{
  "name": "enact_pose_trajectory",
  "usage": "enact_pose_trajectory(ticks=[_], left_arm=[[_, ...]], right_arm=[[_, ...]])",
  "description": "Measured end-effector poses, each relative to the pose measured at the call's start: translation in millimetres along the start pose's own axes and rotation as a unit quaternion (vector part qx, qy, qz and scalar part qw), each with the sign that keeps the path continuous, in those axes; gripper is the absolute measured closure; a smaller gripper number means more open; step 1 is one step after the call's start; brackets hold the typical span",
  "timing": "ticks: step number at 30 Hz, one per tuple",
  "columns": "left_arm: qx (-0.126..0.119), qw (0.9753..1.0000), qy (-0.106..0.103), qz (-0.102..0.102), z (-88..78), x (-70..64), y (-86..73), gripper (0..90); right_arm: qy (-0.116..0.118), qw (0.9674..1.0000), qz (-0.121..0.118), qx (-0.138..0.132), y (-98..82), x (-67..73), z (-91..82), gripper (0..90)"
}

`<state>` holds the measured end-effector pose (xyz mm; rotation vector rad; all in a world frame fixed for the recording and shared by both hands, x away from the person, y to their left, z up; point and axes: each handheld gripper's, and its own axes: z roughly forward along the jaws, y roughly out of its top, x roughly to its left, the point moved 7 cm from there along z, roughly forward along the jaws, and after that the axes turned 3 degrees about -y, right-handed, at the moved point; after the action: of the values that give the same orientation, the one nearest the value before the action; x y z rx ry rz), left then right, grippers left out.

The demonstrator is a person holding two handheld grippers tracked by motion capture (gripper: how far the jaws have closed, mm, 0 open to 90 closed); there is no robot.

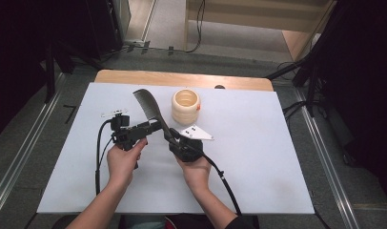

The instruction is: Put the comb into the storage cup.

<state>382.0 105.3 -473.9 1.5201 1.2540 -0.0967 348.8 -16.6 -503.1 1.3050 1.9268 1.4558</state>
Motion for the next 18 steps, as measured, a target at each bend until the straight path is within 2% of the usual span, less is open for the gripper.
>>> enact_pose_trajectory(ticks=[8,18], left_arm=[[-0.014,0.9998,0.014,-0.004,6.6,1.1,1.1,30.0],[-0.02,0.9996,0.018,-0.011,14.9,2.2,0.7,34.0]], right_arm=[[0.002,1.0,0.006,-0.001,-0.1,2.9,2.8,70.2],[0.005,0.9999,0.012,-0.004,-0.3,5.2,4.1,70.2]])
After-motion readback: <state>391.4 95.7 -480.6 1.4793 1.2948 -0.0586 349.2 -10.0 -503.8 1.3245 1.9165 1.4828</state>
